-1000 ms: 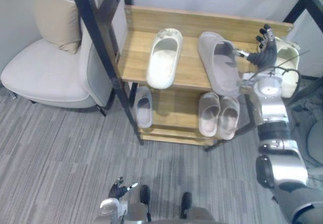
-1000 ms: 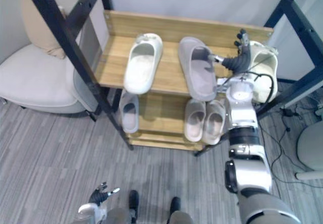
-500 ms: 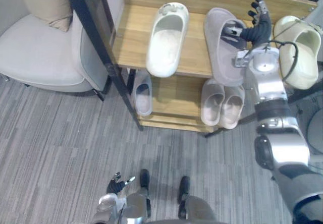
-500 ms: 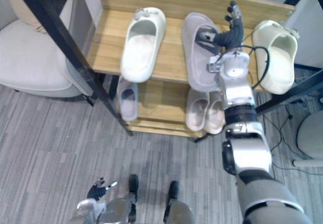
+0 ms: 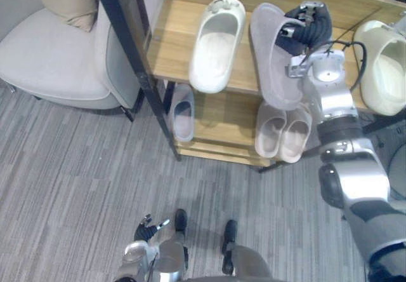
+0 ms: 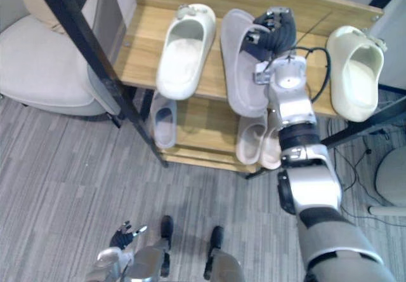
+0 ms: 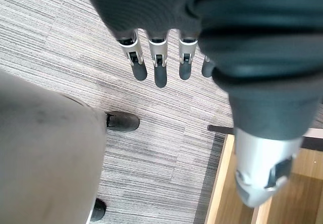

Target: Organize the slippers on the shoe rack

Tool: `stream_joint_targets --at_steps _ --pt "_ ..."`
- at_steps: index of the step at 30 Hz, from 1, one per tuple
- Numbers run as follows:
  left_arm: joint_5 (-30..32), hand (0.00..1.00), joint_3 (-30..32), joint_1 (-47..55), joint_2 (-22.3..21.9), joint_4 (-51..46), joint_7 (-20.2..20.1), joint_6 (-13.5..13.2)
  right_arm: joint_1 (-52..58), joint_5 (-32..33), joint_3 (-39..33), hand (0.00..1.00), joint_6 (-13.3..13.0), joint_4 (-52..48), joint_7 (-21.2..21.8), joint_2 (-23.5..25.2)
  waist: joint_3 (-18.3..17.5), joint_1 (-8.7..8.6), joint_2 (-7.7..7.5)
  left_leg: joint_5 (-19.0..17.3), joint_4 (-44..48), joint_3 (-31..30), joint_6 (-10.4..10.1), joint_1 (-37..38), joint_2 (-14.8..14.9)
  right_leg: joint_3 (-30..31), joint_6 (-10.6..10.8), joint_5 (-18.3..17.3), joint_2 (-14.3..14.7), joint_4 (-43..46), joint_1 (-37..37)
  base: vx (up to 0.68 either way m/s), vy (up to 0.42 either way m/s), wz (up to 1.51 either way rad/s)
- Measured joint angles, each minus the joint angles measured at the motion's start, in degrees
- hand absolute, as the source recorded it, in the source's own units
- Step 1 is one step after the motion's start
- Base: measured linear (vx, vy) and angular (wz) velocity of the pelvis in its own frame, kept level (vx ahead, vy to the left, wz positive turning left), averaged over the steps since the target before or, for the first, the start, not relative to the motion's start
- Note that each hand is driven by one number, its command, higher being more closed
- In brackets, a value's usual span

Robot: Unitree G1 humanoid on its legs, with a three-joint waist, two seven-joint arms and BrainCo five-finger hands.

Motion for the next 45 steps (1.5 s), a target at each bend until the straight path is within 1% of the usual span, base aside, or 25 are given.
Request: stream_joint_targets --at_steps 7,9,10,11,12,14,15,18,20,21,23,24,25,28,32,33,36,38,39,40,41,42,43,44,45 --pt "0.26 0.0 -0.04 0.17 0.01 0.02 -0.08 0.09 10.04 -0.04 -0.33 1.0 -1.31 -10.73 0.2 0.13 -0.04 -0.26 -0.08 -0.04 -0.03 0.36 -0.06 1.78 -0.12 0.07 0.02 -0.01 0.01 0.08 1.62 -0.01 0.003 -0.01" --pt "0.3 0.0 -0.03 0.31 0.03 0.01 -0.11 0.13 14.66 -0.12 -0.7 1.0 -1.62 -16.17 0.36 0.32 -0.1 -0.51 -0.17 -0.01 -0.04 0.39 -0.04 1.95 -0.2 0.18 0.05 -0.03 -0.02 0.08 1.7 -0.04 0.012 -0.04" --pt "0.32 0.0 -0.03 0.34 0.04 0.02 -0.12 0.14 15.56 -0.12 -0.78 1.0 -1.61 -17.35 0.35 0.35 -0.12 -0.58 -0.2 0.01 -0.04 0.41 -0.07 1.97 -0.2 0.18 0.06 -0.04 -0.03 0.07 1.71 -0.04 0.008 -0.02" --pt "0.34 0.0 -0.02 0.56 0.13 0.01 -0.15 0.15 18.62 -0.12 -1.06 1.0 -1.72 -20.96 0.36 0.55 -0.22 -1.02 -0.35 0.09 -0.04 0.37 -0.08 1.99 -0.25 0.18 0.13 -0.09 -0.06 0.06 1.76 0.0 0.0 0.0" --pt "0.36 0.0 -0.02 0.62 0.16 0.01 -0.17 0.16 19.26 -0.12 -1.19 1.0 -1.72 -21.81 0.36 0.68 -0.24 -1.16 -0.38 0.12 -0.04 0.34 -0.08 2.0 -0.26 0.18 0.15 -0.1 -0.07 0.05 1.79 -0.03 0.009 0.02" --pt "0.78 0.0 -0.03 1.03 0.43 0.05 -0.35 0.21 24.57 -0.05 -3.15 1.0 -2.47 -27.45 0.34 3.29 -0.5 -2.01 -0.61 0.24 -0.02 0.37 -0.07 2.15 -0.31 0.21 0.21 -0.14 -0.11 -0.08 1.92 0.0 0.0 0.0" --pt "0.97 0.0 -0.05 1.02 0.45 0.04 -0.4 0.22 25.3 -0.05 -3.16 1.0 -2.57 -28.13 0.34 3.33 -0.52 -2.07 -0.62 0.24 -0.03 0.38 -0.08 2.18 -0.32 0.22 0.21 -0.14 -0.11 -0.08 1.94 -0.02 0.006 -0.04" --pt "2.6 0.0 -0.11 1.07 0.59 0.75 -0.66 0.3 30.08 0.3 -3.16 1.0 -3.54 -31.35 1.0 4.02 -1.77 -2.4 -0.9 0.29 -0.01 0.37 -0.08 2.37 -0.27 0.25 0.21 -0.14 -0.07 -0.18 2.13 0.0 0.0 0.0" --pt "3.18 0.0 -0.54 1.28 0.64 1.13 -0.79 0.41 32.99 1.42 -3.07 1.0 -3.7 -34.44 1.73 4.93 -2.98 -2.46 -0.95 0.29 -0.01 0.24 -0.08 2.56 -0.2 0.27 0.23 -0.15 -0.09 -0.37 2.48 0.01 0.001 0.03" --pt "3.28 0.0 -0.54 1.29 0.63 1.12 -0.82 0.42 33.62 2.01 -3.07 1.0 -3.75 -35.57 2.02 5.15 -2.99 -2.56 -0.94 0.29 -0.01 0.24 -0.08 2.79 0.02 0.27 0.23 -0.16 -0.1 -0.4 2.77 0.0 0.0 0.0" --pt "4.33 0.0 -0.63 1.77 0.62 1.15 -1.29 0.52 36.42 2.56 -2.95 1.0 -4.77 -41.38 3.36 6.65 -4.11 -2.8 -0.95 0.25 -0.02 0.24 -0.08 3.04 0.04 0.29 0.24 -0.16 -0.14 -0.44 3.07 0.0 0.0 0.0" --pt "4.52 0.0 -0.63 1.81 0.62 1.17 -1.39 0.55 36.87 2.57 -2.88 1.0 -5.04 -42.42 3.52 6.84 -4.28 -2.82 -0.93 0.25 -0.02 0.25 -0.08 3.05 0.05 0.3 0.24 -0.16 -0.14 -0.44 3.07 -0.03 0.008 -0.01" --pt "4.89 0.0 -0.65 1.91 0.6 1.2 -1.47 0.61 38.05 2.66 -2.61 1.0 -5.99 -44.74 4.32 7.16 -4.92 -2.88 -0.91 0.26 -0.02 0.27 -0.08 3.06 0.07 0.34 0.24 -0.16 -0.15 -0.4 3.07 0.0 0.0 0.0" --pt "4.94 0.0 -0.71 2.25 0.6 1.9 -1.5 0.75 40.8 2.79 -1.05 1.0 -6.74 -48.26 5.55 7.17 -6.01 -2.96 -0.92 0.25 -0.03 0.28 -0.08 3.76 0.08 0.38 0.26 -0.19 -0.17 -0.34 3.68 0.0 0.0 0.0" --pt "6.11 0.0 -1.17 3.21 0.62 2.21 -1.59 0.9 45.54 2.83 3.73 1.0 -7.58 -52.29 8.57 7.32 -8.16 -3.24 -0.87 0.1 -0.2 0.3 -0.24 4.05 0.12 0.52 0.42 -0.35 -0.21 -0.07 3.82 -0.02 0.005 0.0" --pt "6.42 0.0 -1.18 3.26 0.6 2.22 -1.6 0.94 46.75 3.0 5.02 1.0 -7.76 -53.3 9.53 7.39 -8.28 -3.26 -0.83 -0.22 -0.34 0.3 -0.65 4.19 0.14 0.56 0.45 -0.39 -0.2 0.02 3.87 -0.04 0.007 0.0" --pt "7.11 0.0 -1.31 3.34 0.6 2.25 -1.61 0.97 48.68 4.37 8.04 1.0 -8.17 -53.59 11.06 7.66 -8.66 -3.28 -0.84 -0.25 -0.35 0.34 -0.69 4.36 0.19 0.71 0.47 -0.49 -0.2 0.34 3.91 -0.01 0.003 -0.01" --pt "7.16 0.0 -2.29 3.37 0.78 2.25 -1.63 0.91 51.86 4.36 12.23 1.0 -8.17 -53.6 12.73 7.67 -8.74 -3.18 -0.78 -0.28 -0.03 0.27 -0.69 4.87 0.16 0.73 0.58 -1.43 -0.39 2.07 3.73 0.0 0.0 0.0" --pt "7.2 0.0 -2.32 3.37 0.79 2.25 -1.63 0.91 52.22 4.36 12.68 1.0 -8.16 -53.6 12.95 7.65 -8.74 -3.18 -0.77 -0.28 -0.02 0.21 -0.68 4.89 0.15 0.7 0.58 -1.56 -0.42 2.41 3.67 -0.01 0.009 0.08" --pt "7.64 0.0 -2.4 3.33 0.84 2.25 -1.71 0.89 53.79 4.31 14.35 1.0 -8.16 -53.59 14.04 7.65 -8.64 -3.11 -0.68 -0.32 0.31 -0.18 -0.63 4.46 0.01 0.48 0.56 -2.94 -0.79 5.01 2.36 -0.02 0.012 0.21" --pt "7.78 0.0 -2.41 2.94 1.2 2.15 -1.75 0.52 54.48 4.29 15.71 1.0 -8.16 -53.54 14.48 7.59 -8.25 -3.12 -0.88 -1.39 3.55 -0.84 -0.51 1.58 -0.35 0.16 0.48 -4.57 -1.56 8.93 -0.47 -0.03 0.012 0.23" --pt "7.78 0.0 -2.41 2.72 1.22 2.11 -1.74 0.34 54.44 4.24 15.94 1.0 -8.16 -53.53 14.54 7.58 -7.93 -3.11 -0.93 -1.77 4.77 -1.03 -0.4 0.61 -0.42 0.04 0.45 -4.91 -1.8 9.9 -1.18 -0.09 0.004 0.31" --pt "7.71 0.0 -2.44 1.03 1.23 2.1 -1.71 0.06 53.77 4.18 16.46 1.0 -8.16 -53.32 14.62 7.53 -6.03 -2.88 -0.9 -3.52 11.16 -1.6 0.06 -3.69 -0.59 -0.25 0.25 -6.28 -2.52 13.88 -3.94 -0.14 -0.005 0.32" --pt "7.55 0.0 -2.76 -0.73 1.17 2.05 -1.65 -0.06 52.52 4.12 17.14 1.0 -8.03 -52.93 14.52 7.18 -3.8 -2.81 -0.18 -5.99 17.81 -2.45 0.19 -8.02 -0.49 -0.71 0.11 -7.68 -2.93 17.6 -6.41 -0.12 -0.007 0.34" --pt "7.53 0.0 -2.99 -1.42 1.13 2.03 -1.65 -0.12 52.04 4.04 17.37 1.0 -8.01 -52.92 14.51 6.91 -2.94 -2.81 0.12 -6.64 19.64 -2.65 0.11 -9.31 -0.41 -0.9 0.01 -8.18 -3.04 18.86 -7.22 -0.17 0.001 0.28"
